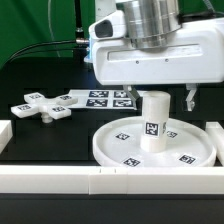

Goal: Assemble round table

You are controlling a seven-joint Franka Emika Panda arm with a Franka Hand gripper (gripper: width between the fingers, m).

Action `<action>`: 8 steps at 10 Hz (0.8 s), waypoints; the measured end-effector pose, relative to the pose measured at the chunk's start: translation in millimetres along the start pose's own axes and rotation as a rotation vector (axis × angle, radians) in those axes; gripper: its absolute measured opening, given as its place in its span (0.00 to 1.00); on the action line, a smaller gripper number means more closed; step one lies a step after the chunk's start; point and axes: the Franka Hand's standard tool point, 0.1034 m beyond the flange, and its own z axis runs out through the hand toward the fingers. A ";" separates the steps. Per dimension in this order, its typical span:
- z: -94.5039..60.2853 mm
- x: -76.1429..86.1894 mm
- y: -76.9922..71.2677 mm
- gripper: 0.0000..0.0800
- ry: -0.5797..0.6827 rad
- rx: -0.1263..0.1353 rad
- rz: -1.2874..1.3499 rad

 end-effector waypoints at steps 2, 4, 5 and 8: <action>-0.9 1.9 -0.3 0.81 0.004 -0.013 -0.171; 1.4 3.4 6.1 0.81 0.000 -0.016 -0.339; 1.6 3.2 6.1 0.81 -0.001 -0.016 -0.386; 1.4 5.4 6.9 0.81 0.007 -0.028 -0.617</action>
Offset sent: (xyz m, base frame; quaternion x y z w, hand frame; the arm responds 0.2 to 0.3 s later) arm -0.0002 -0.0057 -0.0067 0.0205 -0.0154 -0.1853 0.9824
